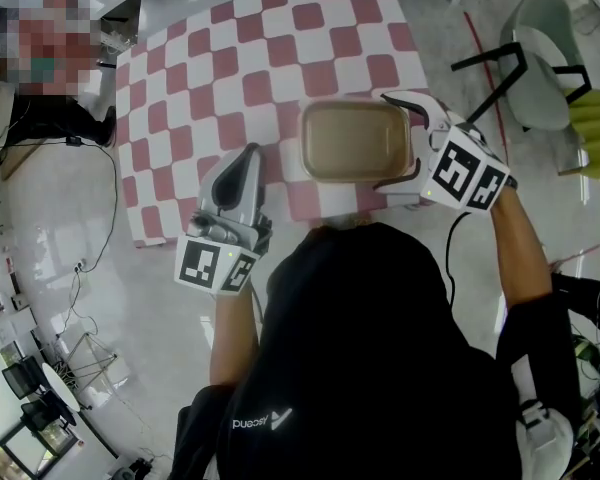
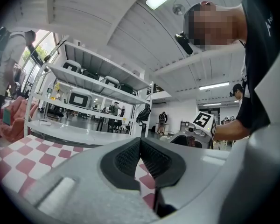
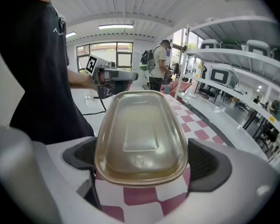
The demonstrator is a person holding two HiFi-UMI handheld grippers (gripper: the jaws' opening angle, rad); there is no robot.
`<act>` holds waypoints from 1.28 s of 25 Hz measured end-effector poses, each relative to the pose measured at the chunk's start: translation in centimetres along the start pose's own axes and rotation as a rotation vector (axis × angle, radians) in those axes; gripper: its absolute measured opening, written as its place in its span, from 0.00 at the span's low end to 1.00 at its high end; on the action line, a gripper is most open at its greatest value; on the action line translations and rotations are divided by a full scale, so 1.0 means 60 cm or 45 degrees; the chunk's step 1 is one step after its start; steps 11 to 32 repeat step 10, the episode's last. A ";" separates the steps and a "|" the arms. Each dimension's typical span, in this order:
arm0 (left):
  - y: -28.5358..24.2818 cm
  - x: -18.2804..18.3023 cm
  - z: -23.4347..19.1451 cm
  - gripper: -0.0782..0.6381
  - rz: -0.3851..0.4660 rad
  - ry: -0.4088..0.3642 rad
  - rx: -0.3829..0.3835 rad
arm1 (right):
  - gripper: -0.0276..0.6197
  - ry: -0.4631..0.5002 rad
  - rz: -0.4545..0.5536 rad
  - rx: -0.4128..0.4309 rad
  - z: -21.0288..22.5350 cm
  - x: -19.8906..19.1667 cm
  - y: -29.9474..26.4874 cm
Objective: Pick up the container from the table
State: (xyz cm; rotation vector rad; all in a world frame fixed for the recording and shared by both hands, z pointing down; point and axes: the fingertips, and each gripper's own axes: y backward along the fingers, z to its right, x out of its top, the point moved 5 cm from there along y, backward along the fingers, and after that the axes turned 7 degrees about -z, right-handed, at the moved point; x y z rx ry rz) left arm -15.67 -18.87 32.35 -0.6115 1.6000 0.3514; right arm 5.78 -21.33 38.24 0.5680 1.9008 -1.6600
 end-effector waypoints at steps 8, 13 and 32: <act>0.013 -0.001 0.001 0.12 0.009 0.002 -0.002 | 0.96 0.013 -0.012 -0.003 -0.013 0.003 0.000; 0.017 -0.002 0.003 0.12 0.010 0.003 -0.001 | 0.96 0.017 -0.013 -0.004 -0.018 0.004 0.001; 0.017 -0.002 0.003 0.12 0.010 0.003 -0.001 | 0.96 0.017 -0.013 -0.004 -0.018 0.004 0.001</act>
